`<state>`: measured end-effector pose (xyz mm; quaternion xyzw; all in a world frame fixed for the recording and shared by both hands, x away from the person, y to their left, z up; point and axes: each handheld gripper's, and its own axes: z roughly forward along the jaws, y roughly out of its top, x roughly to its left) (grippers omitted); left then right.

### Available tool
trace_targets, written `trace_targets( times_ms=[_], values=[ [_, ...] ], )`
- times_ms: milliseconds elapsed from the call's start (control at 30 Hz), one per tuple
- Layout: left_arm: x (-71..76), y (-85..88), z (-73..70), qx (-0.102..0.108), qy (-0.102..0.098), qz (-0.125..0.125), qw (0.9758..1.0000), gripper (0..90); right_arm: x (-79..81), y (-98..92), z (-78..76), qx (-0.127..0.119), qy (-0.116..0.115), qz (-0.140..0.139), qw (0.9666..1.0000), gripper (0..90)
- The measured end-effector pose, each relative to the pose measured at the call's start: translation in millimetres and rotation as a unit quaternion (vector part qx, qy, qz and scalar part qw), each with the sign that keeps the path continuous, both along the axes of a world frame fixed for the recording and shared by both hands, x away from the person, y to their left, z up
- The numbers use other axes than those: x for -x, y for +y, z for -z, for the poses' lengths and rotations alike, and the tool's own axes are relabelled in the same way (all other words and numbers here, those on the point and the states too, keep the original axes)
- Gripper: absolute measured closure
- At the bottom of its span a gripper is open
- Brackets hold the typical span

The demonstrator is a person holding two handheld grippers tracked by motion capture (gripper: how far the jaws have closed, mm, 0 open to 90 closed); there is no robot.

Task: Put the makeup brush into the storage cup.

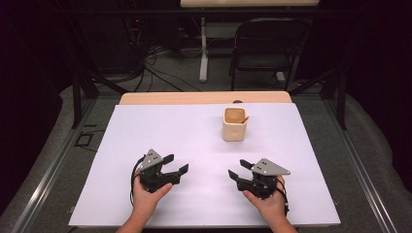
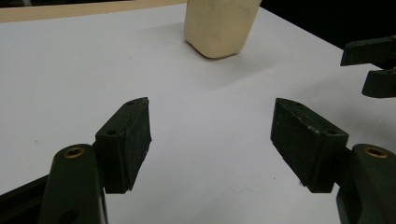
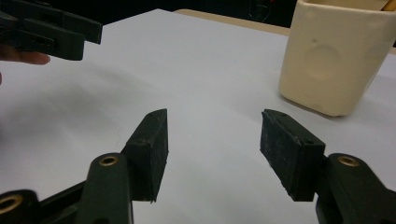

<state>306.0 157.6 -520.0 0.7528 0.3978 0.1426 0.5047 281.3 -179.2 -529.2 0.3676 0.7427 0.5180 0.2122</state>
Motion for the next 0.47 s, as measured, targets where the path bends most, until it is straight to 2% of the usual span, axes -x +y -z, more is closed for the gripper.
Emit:
trace_targets(
  times_ms=[467],
  values=[
    [-0.9,-0.2,0.6,0.000,0.004,-0.002,1.0000,29.1,-2.5,-1.3,5.5,0.004,0.010,0.003,0.9999,41.2]
  ],
)
